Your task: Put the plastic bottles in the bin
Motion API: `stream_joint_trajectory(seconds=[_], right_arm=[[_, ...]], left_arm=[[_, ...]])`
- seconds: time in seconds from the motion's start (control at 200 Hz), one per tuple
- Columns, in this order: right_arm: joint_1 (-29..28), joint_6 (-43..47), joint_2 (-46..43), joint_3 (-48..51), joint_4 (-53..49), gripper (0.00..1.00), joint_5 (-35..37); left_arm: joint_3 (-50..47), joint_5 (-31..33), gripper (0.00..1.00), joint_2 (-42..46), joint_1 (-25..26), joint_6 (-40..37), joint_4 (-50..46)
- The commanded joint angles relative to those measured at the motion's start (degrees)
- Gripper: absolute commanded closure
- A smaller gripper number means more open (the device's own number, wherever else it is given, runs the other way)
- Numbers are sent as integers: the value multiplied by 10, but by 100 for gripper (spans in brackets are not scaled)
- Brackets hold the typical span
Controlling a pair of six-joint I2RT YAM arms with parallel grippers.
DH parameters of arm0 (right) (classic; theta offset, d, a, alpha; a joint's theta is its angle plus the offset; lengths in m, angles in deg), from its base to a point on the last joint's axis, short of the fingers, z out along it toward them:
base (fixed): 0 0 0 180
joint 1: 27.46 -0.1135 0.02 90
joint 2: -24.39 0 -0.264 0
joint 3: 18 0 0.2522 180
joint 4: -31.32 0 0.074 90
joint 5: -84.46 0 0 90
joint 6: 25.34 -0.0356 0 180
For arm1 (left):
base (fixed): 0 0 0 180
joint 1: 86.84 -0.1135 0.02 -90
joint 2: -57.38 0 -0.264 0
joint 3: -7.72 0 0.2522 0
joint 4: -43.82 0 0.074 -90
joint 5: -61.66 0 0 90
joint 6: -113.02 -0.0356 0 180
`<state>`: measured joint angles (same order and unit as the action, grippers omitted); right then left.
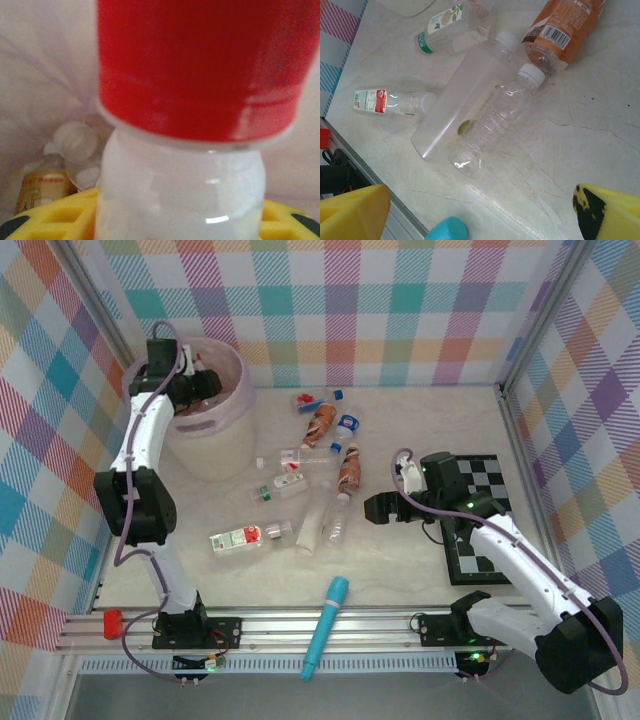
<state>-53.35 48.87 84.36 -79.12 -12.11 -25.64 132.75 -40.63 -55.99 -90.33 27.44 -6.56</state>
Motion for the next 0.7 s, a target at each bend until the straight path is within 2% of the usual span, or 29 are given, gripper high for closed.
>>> stream_joint_trajectory(seconds=[0.0,0.055,0.18,0.365,0.695], right_arm=[[0,-2,3,-19,-3,6,0],[0,-4,4,-19,-3,6,1],[1,-5,2,-18,-7,6,6],[0,-8,7,-17,-7,6,9],[0,-13,15,-16,-18,2,24]], left_arm=[[26,35,47,-20,13,-72,-87],[29,37,43,-28,13,-73,-92],[34,33,20,-29,13,-71,-90],[58,29,1,-15,14,-70,-97],[98,66,0,52,13,-82,-116]])
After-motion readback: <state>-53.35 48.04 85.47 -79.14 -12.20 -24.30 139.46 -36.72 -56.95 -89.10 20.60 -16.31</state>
